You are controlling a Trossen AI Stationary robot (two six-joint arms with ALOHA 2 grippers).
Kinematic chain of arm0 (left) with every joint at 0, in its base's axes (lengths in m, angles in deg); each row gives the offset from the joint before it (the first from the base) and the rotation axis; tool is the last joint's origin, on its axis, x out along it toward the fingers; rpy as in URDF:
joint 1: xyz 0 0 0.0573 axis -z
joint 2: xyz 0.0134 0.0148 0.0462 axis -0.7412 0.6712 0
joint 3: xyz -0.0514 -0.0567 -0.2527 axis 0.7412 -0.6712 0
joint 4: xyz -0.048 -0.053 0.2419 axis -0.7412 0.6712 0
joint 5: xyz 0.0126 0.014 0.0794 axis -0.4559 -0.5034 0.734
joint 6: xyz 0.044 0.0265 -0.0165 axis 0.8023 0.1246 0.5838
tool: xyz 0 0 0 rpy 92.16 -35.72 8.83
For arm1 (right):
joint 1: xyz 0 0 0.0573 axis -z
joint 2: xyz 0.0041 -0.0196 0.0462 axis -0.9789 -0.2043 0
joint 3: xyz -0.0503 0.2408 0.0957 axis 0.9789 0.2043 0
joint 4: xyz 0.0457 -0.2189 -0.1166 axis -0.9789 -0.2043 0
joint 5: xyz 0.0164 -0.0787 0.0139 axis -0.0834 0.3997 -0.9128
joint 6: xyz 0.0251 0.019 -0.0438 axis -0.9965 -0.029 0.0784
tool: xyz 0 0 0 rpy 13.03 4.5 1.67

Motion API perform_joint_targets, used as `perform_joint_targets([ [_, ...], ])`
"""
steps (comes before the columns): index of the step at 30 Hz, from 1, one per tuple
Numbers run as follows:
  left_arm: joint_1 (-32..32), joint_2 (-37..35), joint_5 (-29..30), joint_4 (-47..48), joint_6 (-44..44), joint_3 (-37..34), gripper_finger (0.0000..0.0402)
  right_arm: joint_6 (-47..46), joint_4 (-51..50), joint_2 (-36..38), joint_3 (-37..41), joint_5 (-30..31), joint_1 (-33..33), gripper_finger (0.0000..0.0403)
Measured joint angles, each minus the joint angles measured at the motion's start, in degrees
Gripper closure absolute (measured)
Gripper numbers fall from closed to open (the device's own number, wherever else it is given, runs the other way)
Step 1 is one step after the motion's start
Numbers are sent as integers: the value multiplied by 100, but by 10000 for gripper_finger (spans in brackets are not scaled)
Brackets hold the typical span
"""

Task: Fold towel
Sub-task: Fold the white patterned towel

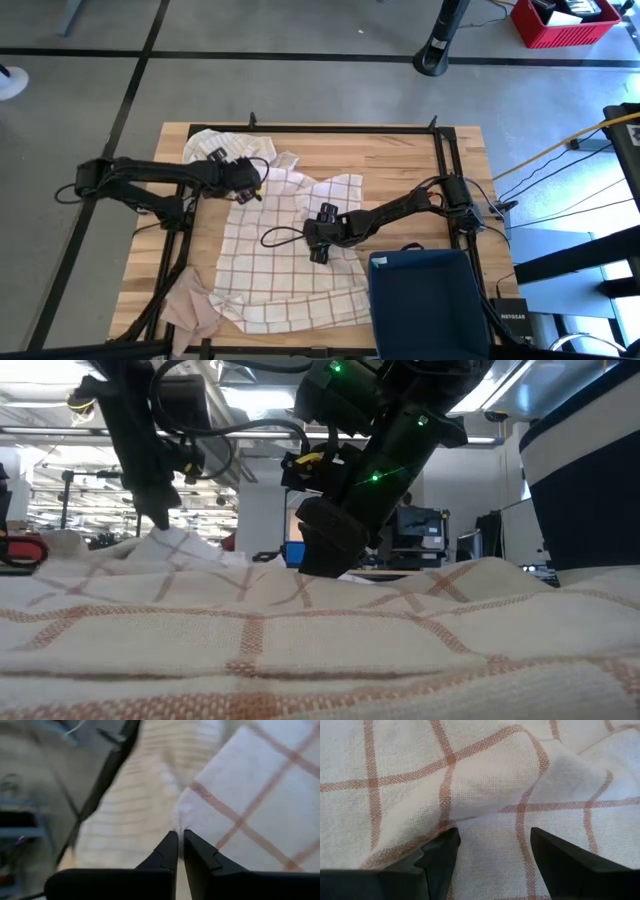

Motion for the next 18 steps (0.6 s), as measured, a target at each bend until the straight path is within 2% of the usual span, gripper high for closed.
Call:
perform_joint_targets([
  [4, -367, -2, 533, -3, 3, 0, 393, 2, -2, 0, -2, 0, 0, 149],
  [8, -750, -2, 537, -42, -14, 0, 381, 13, -2, 0, -2, -2, 0, 149],
  [13, -1001, -2, 137, -153, 90, 3, 354, 15, -2, 0, -2, 0, 0, 149],
  [18, -1211, 2, -143, -141, 95, 4, 300, 15, -4, 0, -2, 0, 0, 149],
])
